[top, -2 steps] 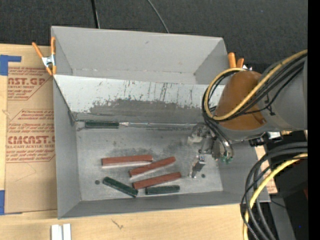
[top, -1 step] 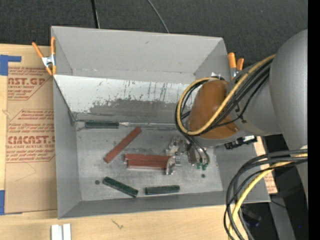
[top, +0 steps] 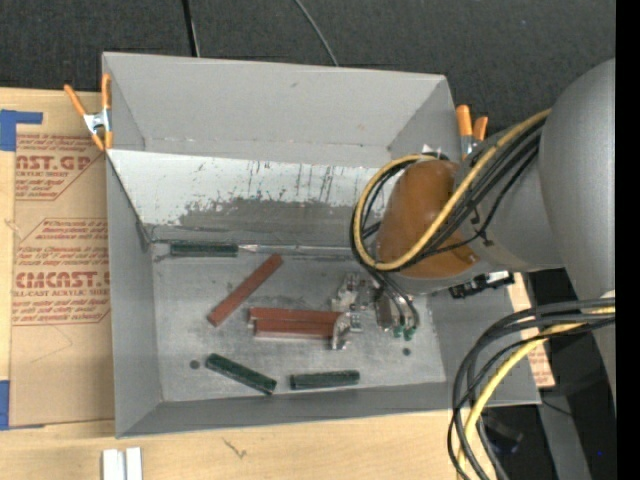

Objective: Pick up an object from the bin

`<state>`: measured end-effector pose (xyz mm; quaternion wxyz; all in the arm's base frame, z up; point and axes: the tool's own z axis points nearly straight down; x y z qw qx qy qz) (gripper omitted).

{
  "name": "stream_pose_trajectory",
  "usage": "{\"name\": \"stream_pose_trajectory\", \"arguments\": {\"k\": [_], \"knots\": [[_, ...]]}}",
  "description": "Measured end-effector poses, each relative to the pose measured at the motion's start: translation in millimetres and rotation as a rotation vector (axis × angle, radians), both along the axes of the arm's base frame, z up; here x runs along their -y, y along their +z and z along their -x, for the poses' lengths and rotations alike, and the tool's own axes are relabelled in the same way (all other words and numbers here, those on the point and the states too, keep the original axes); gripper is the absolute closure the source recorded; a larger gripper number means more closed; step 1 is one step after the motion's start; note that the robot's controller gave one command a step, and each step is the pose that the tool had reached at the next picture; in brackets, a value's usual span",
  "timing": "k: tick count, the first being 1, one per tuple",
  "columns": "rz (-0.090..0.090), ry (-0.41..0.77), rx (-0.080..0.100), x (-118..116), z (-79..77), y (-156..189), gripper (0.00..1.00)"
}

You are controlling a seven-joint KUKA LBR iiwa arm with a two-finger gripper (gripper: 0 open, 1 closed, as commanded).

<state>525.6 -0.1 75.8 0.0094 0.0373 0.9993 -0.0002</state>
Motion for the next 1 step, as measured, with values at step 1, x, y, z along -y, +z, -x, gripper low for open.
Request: {"name": "stream_pose_trajectory", "arguments": {"k": [1], "knots": [[0.002, 0.325, -0.019, 2.8, -13.8, 159.4, 1.00]]}}
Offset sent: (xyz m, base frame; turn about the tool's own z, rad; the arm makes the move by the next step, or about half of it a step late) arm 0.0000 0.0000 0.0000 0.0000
